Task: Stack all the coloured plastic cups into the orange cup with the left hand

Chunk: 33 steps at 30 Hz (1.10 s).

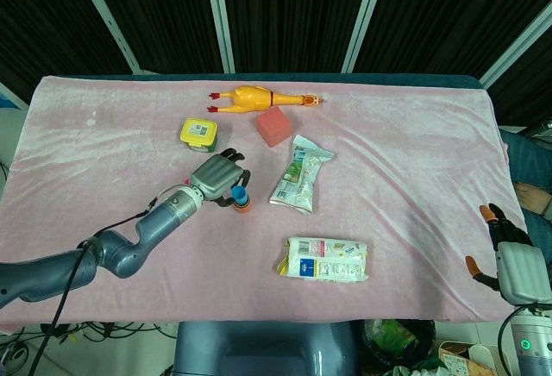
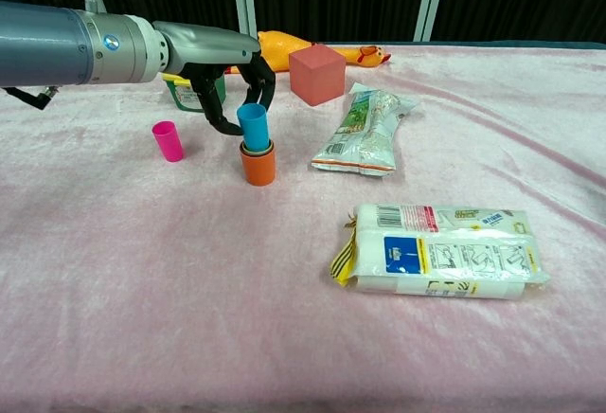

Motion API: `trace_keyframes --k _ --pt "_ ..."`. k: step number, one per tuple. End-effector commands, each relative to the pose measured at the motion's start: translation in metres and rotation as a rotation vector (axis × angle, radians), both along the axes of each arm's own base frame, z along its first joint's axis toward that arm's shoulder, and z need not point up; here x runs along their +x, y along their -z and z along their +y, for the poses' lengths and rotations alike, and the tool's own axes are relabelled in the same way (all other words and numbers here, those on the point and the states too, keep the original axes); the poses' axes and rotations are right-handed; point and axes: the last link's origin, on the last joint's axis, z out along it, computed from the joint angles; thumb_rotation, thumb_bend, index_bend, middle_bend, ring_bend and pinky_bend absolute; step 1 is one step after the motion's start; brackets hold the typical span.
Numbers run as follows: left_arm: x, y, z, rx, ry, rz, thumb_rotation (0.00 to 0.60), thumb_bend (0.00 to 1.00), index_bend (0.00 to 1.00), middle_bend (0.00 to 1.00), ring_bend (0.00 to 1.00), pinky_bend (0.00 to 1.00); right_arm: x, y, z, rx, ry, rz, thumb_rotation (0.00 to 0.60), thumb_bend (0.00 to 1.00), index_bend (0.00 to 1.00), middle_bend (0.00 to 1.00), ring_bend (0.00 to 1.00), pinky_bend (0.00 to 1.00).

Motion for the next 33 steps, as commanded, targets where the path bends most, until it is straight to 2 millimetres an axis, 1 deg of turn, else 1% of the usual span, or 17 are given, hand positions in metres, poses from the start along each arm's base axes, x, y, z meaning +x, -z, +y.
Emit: trace_keyframes --k 1,4,7,9,12,16,21,24,31,33 --pt "0.0 0.002 0.0 -0.002 0.001 0.0 0.6 0.24 0.41 0.48 0.12 0.11 0.0 0.0 0.0 0.001 0.001 -0.001 0.6 0.26 0.04 0.05 0.16 0.21" --pt "0.0 0.005 -0.001 -0.007 0.002 0.005 0.6 0.19 0.34 0.41 0.11 0.11 0.0 0.0 0.0 0.0 0.001 -0.002 0.6 0.26 0.04 0.05 0.16 0.21" --pt "0.0 0.005 -0.001 -0.01 0.004 0.011 0.6 0.18 0.3 0.36 0.09 0.11 0.0 0.0 0.0 0.001 0.001 -0.003 0.6 0.26 0.04 0.05 0.16 0.21" --pt "-0.001 0.004 -0.001 -0.006 0.004 0.009 0.6 0.18 0.31 0.36 0.09 0.11 0.0 0.0 0.0 0.001 0.001 -0.003 0.6 0.26 0.04 0.05 0.16 0.21" --pt "-0.002 -0.001 0.001 0.01 0.003 0.005 0.6 0.18 0.33 0.4 0.09 0.11 0.0 0.0 0.0 0.002 0.001 -0.003 0.6 0.26 0.04 0.05 0.16 0.21" --pt "-0.01 -0.01 0.003 0.037 -0.001 0.018 0.6 0.18 0.33 0.41 0.09 0.11 0.0 0.0 0.0 0.001 0.0 -0.004 0.6 0.26 0.04 0.05 0.16 0.21" --pt "-0.03 -0.022 0.003 0.062 -0.025 0.052 0.6 0.18 0.35 0.41 0.09 0.11 0.001 0.001 0.0 0.003 -0.001 -0.004 0.6 0.26 0.04 0.05 0.16 0.21" --pt "-0.048 -0.028 0.001 0.067 -0.055 0.08 0.6 0.18 0.36 0.42 0.09 0.11 0.001 0.001 0.0 0.005 0.0 -0.003 0.6 0.26 0.04 0.05 0.16 0.21" --pt "-0.08 -0.037 0.002 0.093 -0.12 0.116 0.6 0.18 0.37 0.42 0.09 0.11 0.001 0.001 0.0 0.002 0.002 -0.005 0.6 0.26 0.04 0.05 0.16 0.21" --pt "-0.086 -0.037 0.003 0.098 -0.128 0.122 0.6 0.18 0.37 0.42 0.09 0.11 0.001 0.001 0.0 0.002 0.003 -0.005 0.6 0.26 0.04 0.05 0.16 0.21"
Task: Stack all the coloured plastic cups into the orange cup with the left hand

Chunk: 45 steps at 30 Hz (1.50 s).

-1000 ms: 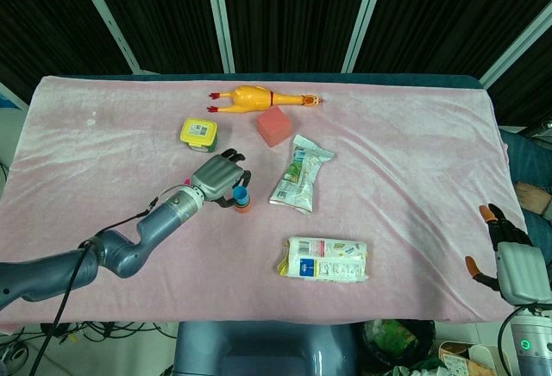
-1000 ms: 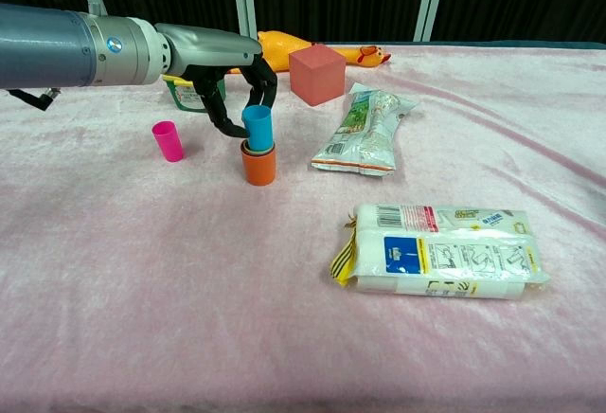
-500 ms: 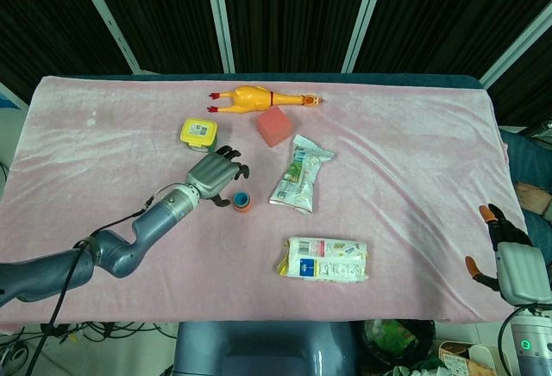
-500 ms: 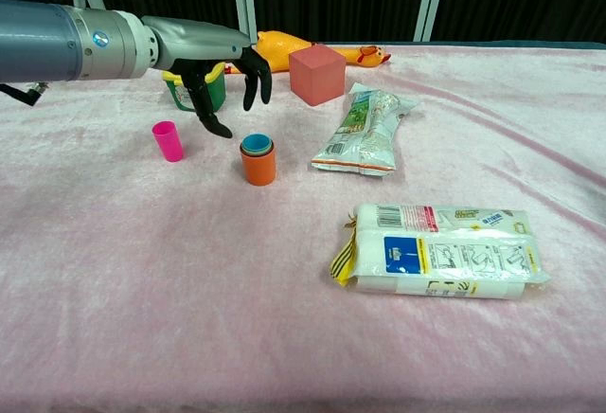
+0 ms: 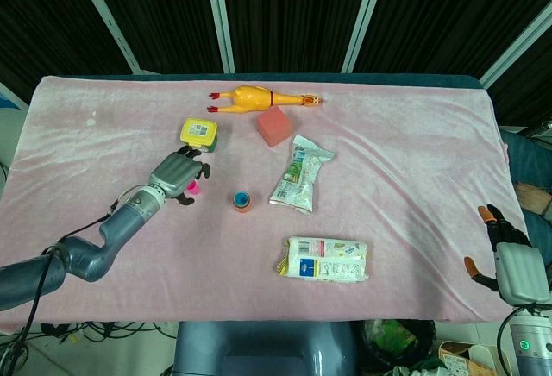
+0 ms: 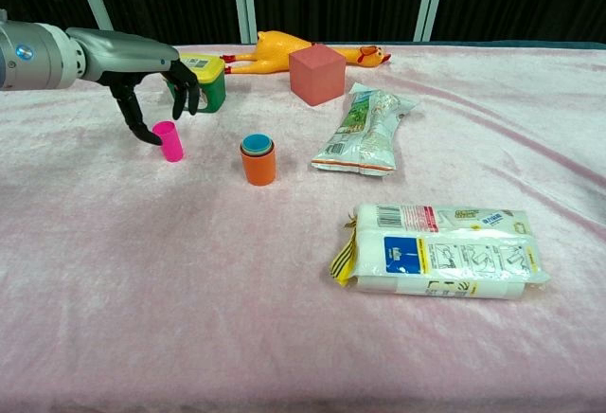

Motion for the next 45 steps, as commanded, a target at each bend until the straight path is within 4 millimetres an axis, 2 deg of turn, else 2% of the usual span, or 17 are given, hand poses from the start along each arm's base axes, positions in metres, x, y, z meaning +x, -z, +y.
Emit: trace_keyframes --k 1,15,22,38,45 --pt "-0.01 -0.002 0.0 0.008 -0.015 0.012 0.6 0.18 0.37 0.42 0.09 0.11 0.0 0.0 0.0 0.001 0.0 0.0 0.6 0.26 0.04 0.05 0.16 0.21" --pt "-0.028 0.0 0.007 0.034 -0.04 0.015 0.6 0.18 0.37 0.4 0.09 0.11 0.0 0.0 0.0 0.002 0.003 -0.001 0.6 0.25 0.04 0.05 0.16 0.21" --pt "-0.024 0.007 0.007 0.029 -0.026 0.006 0.6 0.22 0.39 0.44 0.1 0.11 0.0 0.0 0.0 0.002 0.006 -0.003 0.6 0.26 0.04 0.05 0.16 0.21" --pt "-0.018 0.019 0.012 0.026 -0.009 0.009 0.6 0.26 0.42 0.47 0.1 0.12 0.0 0.0 0.001 0.007 0.009 -0.006 0.6 0.26 0.04 0.05 0.16 0.21" --pt "-0.017 0.024 0.011 0.029 0.003 0.009 0.6 0.28 0.46 0.51 0.12 0.14 0.0 0.0 0.001 0.006 0.008 -0.007 0.6 0.26 0.04 0.05 0.16 0.21"
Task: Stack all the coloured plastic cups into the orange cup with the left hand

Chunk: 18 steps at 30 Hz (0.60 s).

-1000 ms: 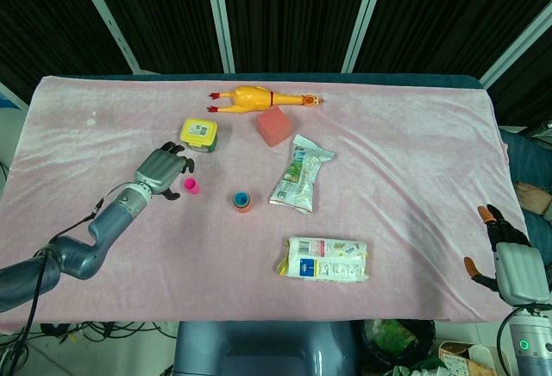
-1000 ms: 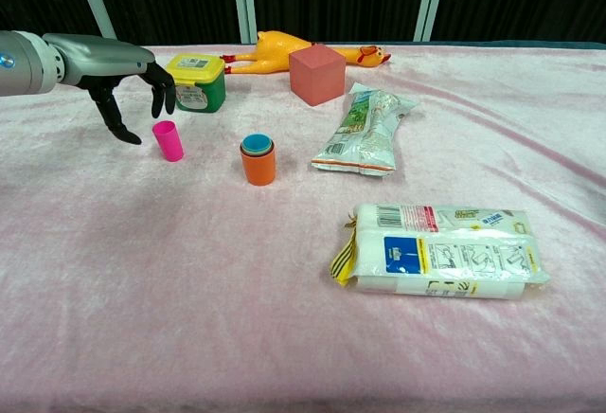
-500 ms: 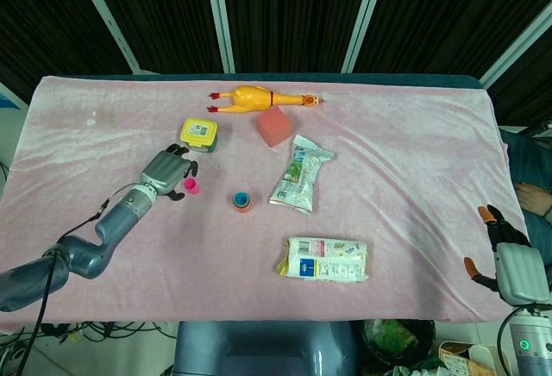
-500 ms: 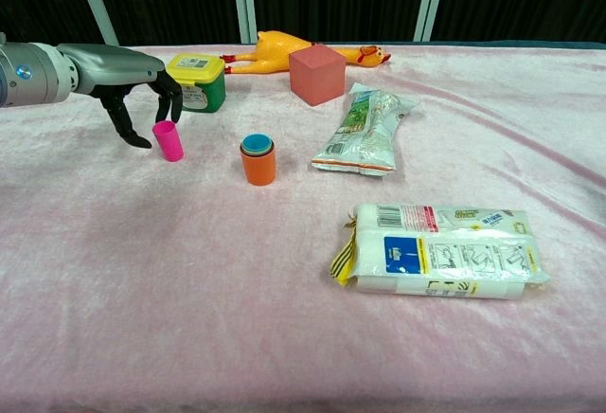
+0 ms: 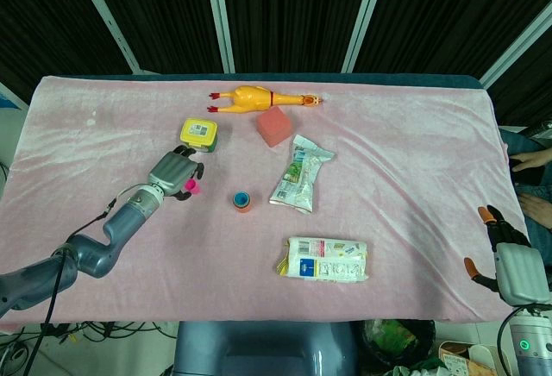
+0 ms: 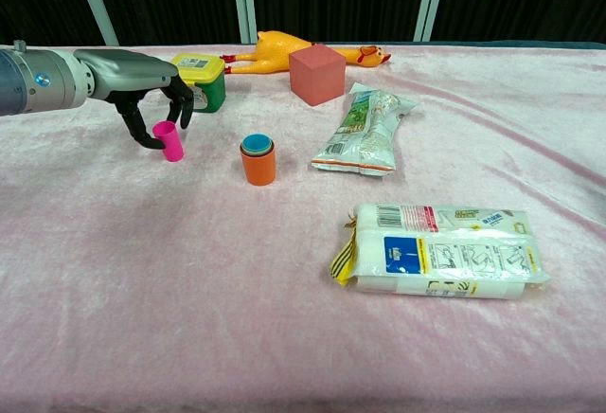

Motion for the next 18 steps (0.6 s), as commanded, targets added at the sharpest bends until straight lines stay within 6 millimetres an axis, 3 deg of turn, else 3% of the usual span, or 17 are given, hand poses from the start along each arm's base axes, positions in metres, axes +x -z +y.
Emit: trace_keyframes --k 1,12,18 --pt "0.0 0.001 -0.001 -0.003 0.006 0.005 0.6 0.29 0.47 0.52 0.13 0.14 0.0 0.0 0.0 -0.002 0.0 -0.001 0.6 0.26 0.04 0.05 0.16 0.21" --pt "0.001 -0.013 -0.002 0.021 0.019 -0.006 0.6 0.34 0.52 0.57 0.15 0.15 0.0 0.0 0.0 -0.002 0.001 -0.001 0.6 0.26 0.04 0.05 0.16 0.21" --pt "0.02 -0.035 -0.007 0.058 0.074 -0.064 0.6 0.34 0.52 0.57 0.15 0.15 0.0 0.0 0.0 -0.001 0.0 0.001 0.6 0.26 0.04 0.05 0.16 0.21"
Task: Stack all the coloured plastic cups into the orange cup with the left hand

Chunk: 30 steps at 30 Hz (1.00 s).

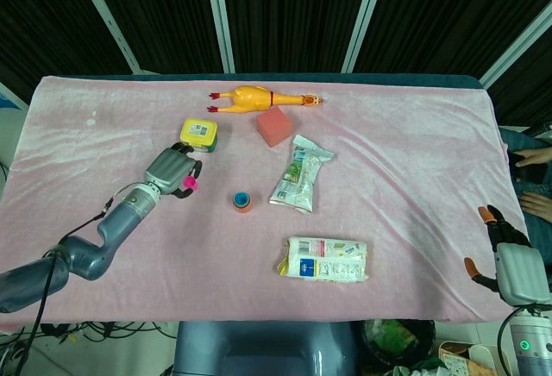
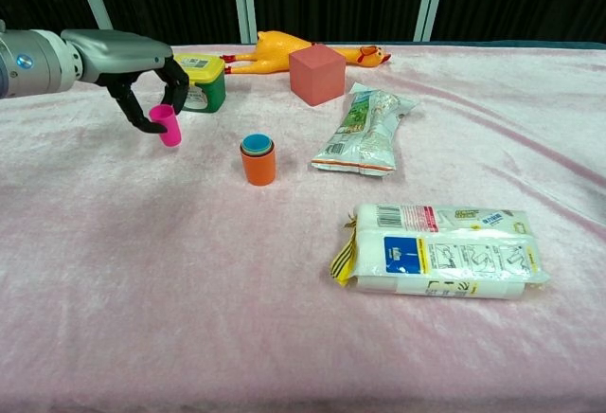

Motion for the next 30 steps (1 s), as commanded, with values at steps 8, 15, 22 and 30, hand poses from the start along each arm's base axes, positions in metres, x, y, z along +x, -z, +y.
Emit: trace_keyframes --k 8,15,22,30 --pt "0.047 -0.019 -0.018 0.006 0.14 -0.088 0.6 0.34 0.51 0.56 0.15 0.15 0.0 0.0 0.0 -0.004 0.002 0.001 0.6 0.26 0.04 0.05 0.16 0.21" --pt "0.07 -0.012 -0.02 -0.016 0.178 -0.122 0.6 0.34 0.52 0.56 0.15 0.15 0.0 -0.001 0.001 -0.005 0.002 0.004 0.6 0.26 0.04 0.05 0.16 0.21" --pt "0.081 0.005 -0.019 -0.048 0.175 -0.144 0.6 0.34 0.52 0.56 0.15 0.15 0.0 0.0 0.0 -0.003 0.0 0.006 0.6 0.26 0.04 0.05 0.16 0.21" --pt "0.083 0.023 -0.019 -0.086 0.172 -0.131 0.6 0.34 0.51 0.56 0.15 0.15 -0.001 -0.001 -0.001 -0.006 0.005 0.004 0.6 0.26 0.04 0.05 0.16 0.21"
